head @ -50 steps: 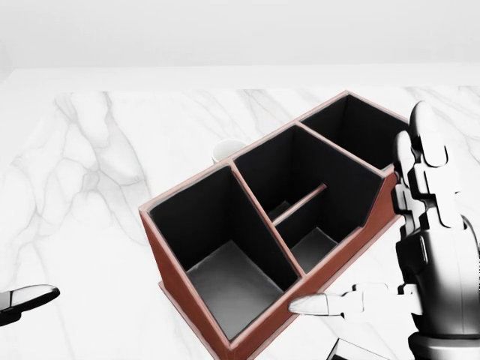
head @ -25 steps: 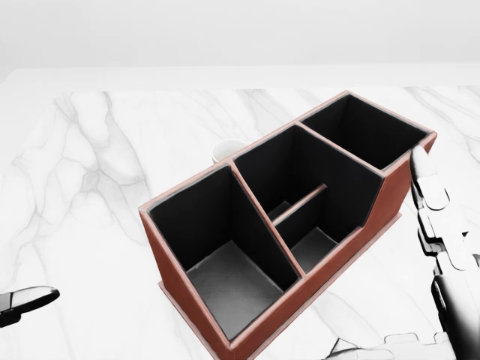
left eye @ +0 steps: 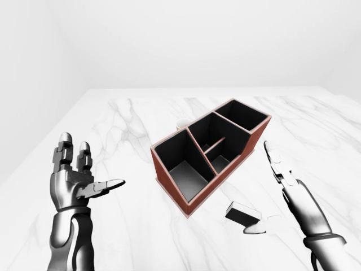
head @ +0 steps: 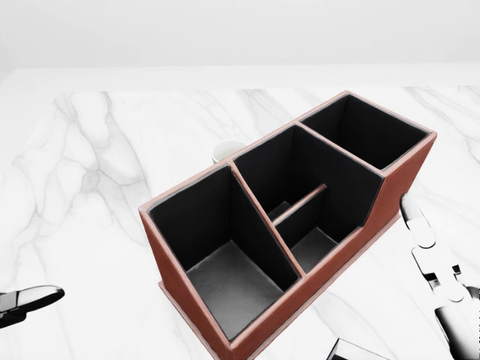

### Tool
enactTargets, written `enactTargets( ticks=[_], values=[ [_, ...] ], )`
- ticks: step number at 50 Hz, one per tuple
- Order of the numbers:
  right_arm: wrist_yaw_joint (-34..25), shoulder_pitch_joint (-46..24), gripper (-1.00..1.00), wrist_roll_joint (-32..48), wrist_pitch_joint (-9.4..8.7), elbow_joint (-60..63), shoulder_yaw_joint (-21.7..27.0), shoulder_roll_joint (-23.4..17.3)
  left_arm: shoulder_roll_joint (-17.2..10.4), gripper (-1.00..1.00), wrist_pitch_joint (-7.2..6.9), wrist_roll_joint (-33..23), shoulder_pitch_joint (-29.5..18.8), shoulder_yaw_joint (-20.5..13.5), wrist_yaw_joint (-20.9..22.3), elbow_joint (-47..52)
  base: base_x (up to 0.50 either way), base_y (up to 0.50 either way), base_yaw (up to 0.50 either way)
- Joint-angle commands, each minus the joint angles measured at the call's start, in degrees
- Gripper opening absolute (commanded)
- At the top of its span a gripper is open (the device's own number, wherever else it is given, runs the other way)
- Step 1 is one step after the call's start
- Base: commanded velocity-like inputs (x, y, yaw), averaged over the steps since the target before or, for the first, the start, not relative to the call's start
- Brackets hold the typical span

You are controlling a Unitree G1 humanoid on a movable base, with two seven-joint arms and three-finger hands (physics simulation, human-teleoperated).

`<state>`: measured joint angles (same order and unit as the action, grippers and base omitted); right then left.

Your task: Pick up the book and place it in the left compartment of the caddy.

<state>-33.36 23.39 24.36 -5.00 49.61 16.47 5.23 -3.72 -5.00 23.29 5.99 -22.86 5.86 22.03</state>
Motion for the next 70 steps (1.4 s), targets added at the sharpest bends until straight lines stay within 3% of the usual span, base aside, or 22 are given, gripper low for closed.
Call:
enactTargets(
  ticks=[1,20,40,52,70],
  values=[
    [-5.0,1.7,1.00,2.5,0.00,0.5,2.0,1.6,-0.1,1.00,0.00,-0.2,-0.4,0.6,-0.2,-0.4,0.00,0.00,0.00],
    [-6.6,2.7,1.00,7.6,0.00,-2.7,5.1,2.8,-0.2,1.00,0.00,-0.1,-0.4,0.5,-0.5,-0.3,0.00,0.00,0.00],
    [-6.6,1.9,1.00,10.3,0.00,-7.5,11.6,4.1,-0.2,1.00,0.00,-0.2,-0.4,0.7,-0.6,-1.0,0.00,0.00,0.00],
    [-6.6,0.8,1.00,12.1,0.00,-10.7,13.3,2.4,0.0,1.00,0.00,-0.4,-0.3,1.0,-0.4,-1.1,0.00,0.00,0.00],
    [-6.6,-2.8,1.00,16.2,0.00,-14.1,11.8,-1.5,0.1,1.00,0.00,-0.8,-0.4,1.3,-0.6,-0.6,0.00,0.00,0.00]
  ],
)
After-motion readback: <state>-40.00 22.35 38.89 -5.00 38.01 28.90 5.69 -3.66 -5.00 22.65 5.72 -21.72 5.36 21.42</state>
